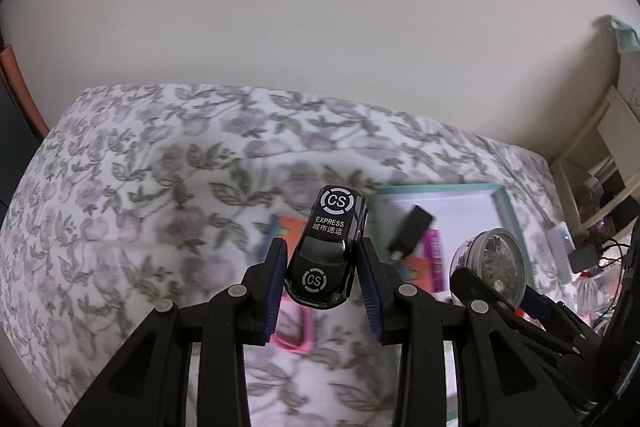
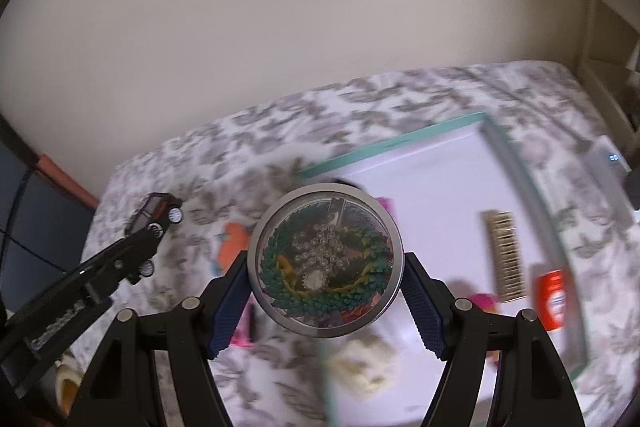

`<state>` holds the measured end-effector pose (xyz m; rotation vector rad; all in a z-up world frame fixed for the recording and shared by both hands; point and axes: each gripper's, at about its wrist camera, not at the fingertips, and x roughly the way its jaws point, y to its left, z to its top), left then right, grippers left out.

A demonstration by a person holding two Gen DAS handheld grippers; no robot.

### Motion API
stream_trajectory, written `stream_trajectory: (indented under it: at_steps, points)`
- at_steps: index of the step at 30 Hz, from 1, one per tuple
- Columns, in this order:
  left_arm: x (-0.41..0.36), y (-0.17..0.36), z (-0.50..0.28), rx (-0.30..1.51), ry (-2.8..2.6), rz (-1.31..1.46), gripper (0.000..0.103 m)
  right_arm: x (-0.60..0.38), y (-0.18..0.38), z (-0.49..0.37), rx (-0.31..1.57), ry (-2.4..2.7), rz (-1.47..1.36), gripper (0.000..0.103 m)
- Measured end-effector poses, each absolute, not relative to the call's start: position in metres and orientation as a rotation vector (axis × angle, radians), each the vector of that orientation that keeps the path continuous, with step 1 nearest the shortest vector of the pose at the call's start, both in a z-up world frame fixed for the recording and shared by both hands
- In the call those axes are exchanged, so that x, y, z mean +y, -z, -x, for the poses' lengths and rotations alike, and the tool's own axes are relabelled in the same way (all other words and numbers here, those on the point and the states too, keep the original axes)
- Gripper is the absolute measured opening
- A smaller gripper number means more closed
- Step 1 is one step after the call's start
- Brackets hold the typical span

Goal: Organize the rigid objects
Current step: 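Carry the toy car and bead tin into the white tray and open both tools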

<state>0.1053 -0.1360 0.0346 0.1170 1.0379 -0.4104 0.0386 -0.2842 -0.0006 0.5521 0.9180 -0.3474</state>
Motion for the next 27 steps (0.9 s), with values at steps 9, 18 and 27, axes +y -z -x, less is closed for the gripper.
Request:
stream_trajectory:
  at_steps: [9, 18, 27]
  points:
    - [-0.199, -0.022, -0.075, 1.039, 0.474, -0.173, 0.037, -0.339, 0.003, -0.004, 0.931, 0.444, -0.509, 0.075]
    - [-0.243, 0.001, -0.062, 1.043, 0.533, -0.229, 0.037, -0.378, 0.02, 0.016, 0.953, 0.499, -0.557, 0.075]
    - [-0.261, 0.027, -0.062, 1.052, 0.571, -0.257, 0.037, -0.387, 0.041, 0.015, 1.015, 0.493, -0.581, 0.075]
